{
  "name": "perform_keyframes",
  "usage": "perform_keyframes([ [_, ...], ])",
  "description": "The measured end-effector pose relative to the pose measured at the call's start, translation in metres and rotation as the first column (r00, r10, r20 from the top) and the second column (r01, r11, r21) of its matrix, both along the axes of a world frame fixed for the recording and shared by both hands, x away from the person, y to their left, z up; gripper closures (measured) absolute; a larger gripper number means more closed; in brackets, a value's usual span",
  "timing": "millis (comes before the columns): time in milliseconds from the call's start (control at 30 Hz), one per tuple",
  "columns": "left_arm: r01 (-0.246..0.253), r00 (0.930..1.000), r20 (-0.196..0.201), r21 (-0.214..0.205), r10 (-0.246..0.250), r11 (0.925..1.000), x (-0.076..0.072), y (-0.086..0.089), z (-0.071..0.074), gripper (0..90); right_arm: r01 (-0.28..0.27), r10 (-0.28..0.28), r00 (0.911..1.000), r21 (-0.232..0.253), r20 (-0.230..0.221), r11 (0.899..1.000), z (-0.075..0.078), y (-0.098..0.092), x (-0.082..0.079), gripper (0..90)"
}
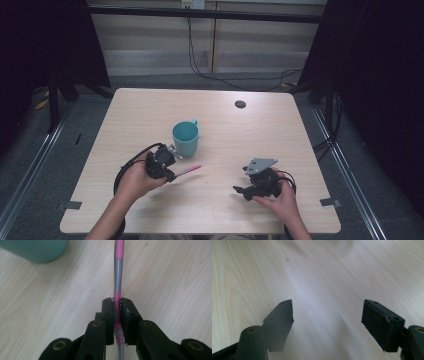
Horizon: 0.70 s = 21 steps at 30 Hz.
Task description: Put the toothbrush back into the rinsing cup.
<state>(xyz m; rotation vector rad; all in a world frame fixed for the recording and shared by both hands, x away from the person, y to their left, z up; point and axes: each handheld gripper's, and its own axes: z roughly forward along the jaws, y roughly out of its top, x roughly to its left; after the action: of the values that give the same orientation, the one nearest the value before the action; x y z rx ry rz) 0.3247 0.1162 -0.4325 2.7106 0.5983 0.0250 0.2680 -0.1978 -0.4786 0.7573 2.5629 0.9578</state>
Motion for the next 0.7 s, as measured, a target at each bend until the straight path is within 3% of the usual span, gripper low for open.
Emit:
perform_keyframes([
  [33,0.013,0.9999,0.002,0.001,-0.013,0.9999,-0.001,-0.006,0.001,82.0,-0.038,0.038,0.9991,-0.020,0.019,0.999,0.003,0.009,0.000,27.1],
  [367,0.066,0.9978,0.002,-0.017,-0.066,0.9977,-0.004,-0.029,0.005,82.0,-0.148,0.151,0.9874,-0.050,0.048,0.988,0.016,0.038,0.006,36.2],
  [700,0.098,0.9952,-0.001,-0.043,-0.098,0.9943,-0.007,-0.039,0.013,81.9,-0.195,0.202,0.9756,-0.084,0.085,0.977,0.029,0.059,0.012,41.6],
])
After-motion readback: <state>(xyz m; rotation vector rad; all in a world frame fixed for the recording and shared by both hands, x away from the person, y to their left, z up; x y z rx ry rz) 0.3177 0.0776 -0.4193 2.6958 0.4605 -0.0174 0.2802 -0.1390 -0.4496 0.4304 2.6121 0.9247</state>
